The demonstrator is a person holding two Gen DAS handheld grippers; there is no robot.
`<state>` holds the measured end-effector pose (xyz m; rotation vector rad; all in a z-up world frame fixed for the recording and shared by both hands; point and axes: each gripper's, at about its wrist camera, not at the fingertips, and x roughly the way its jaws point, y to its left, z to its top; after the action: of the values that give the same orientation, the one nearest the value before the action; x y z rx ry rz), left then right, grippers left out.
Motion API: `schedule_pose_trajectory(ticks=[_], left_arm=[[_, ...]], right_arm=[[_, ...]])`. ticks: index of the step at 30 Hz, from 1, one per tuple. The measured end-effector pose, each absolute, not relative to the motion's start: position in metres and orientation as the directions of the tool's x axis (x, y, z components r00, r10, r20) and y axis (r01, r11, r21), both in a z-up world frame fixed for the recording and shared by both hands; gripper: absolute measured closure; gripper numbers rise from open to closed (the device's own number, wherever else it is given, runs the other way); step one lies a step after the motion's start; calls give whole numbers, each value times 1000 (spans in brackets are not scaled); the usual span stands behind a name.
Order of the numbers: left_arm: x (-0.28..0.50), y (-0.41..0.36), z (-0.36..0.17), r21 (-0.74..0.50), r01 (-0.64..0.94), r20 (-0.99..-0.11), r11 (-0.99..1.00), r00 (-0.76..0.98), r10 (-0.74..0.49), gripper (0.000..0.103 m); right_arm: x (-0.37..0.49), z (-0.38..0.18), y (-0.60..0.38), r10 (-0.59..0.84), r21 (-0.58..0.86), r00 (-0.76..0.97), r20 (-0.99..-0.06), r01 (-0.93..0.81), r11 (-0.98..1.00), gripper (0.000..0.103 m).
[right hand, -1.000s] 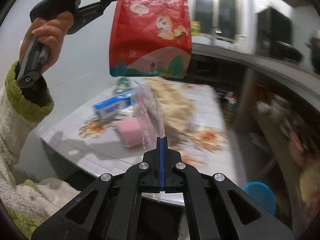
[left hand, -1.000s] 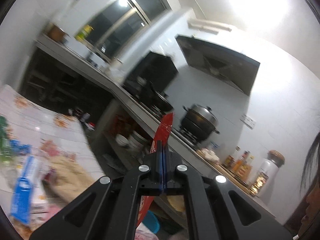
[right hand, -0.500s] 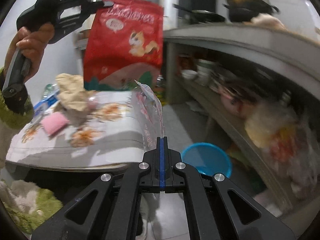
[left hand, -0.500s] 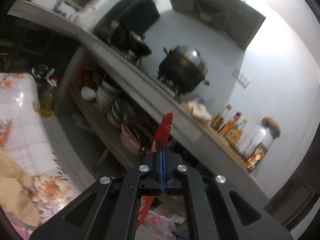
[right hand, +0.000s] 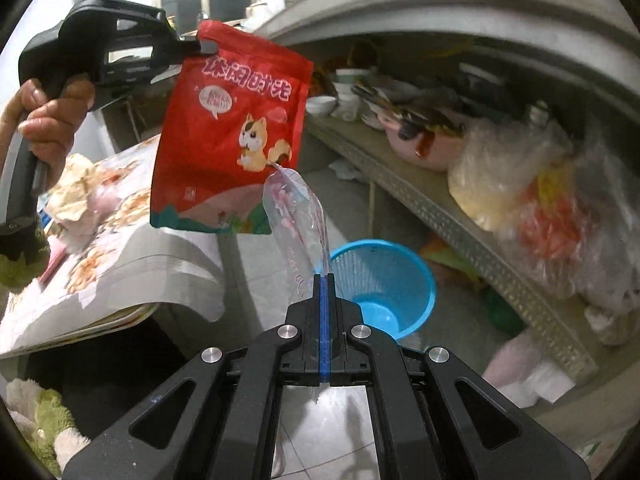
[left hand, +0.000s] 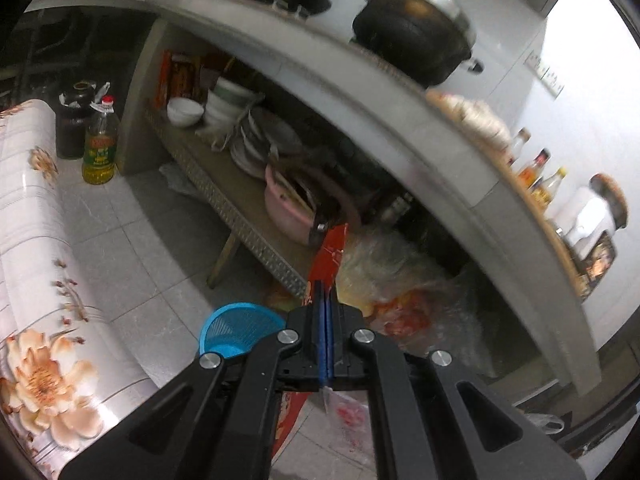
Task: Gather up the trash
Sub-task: 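Carry both bags down toward the blue wastebasket on the floor, then open both grippers to drop the bags into the blue wastebasket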
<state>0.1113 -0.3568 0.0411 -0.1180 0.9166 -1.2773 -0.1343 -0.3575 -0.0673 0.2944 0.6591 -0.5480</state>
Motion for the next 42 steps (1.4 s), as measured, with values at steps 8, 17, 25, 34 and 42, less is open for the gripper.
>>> schedule_pose_trajectory(ticks=[8, 17, 25, 34, 42], left_arm=[[108, -419, -1, -494, 778, -621, 388, -4, -784, 103], [116, -488, -65, -420, 779, -735, 465, 9, -678, 103], [125, -533, -99, -323, 795, -812, 514, 46, -581, 93], [130, -506, -80, -315, 786, -819, 532, 57, -570, 56], [104, -451, -7, -330, 823, -751, 463, 69, -657, 41]], right_arm=[[-127, -94, -409, -348, 197, 651, -674, 613, 765, 103], [-97, -140, -476, -269, 344, 647, -713, 658, 670, 103], [-64, -171, -514, -279, 347, 587, -760, 730, 589, 82], [-94, -188, -507, -272, 416, 594, -758, 759, 501, 53], [-127, -167, -474, -316, 379, 582, -750, 768, 516, 49]])
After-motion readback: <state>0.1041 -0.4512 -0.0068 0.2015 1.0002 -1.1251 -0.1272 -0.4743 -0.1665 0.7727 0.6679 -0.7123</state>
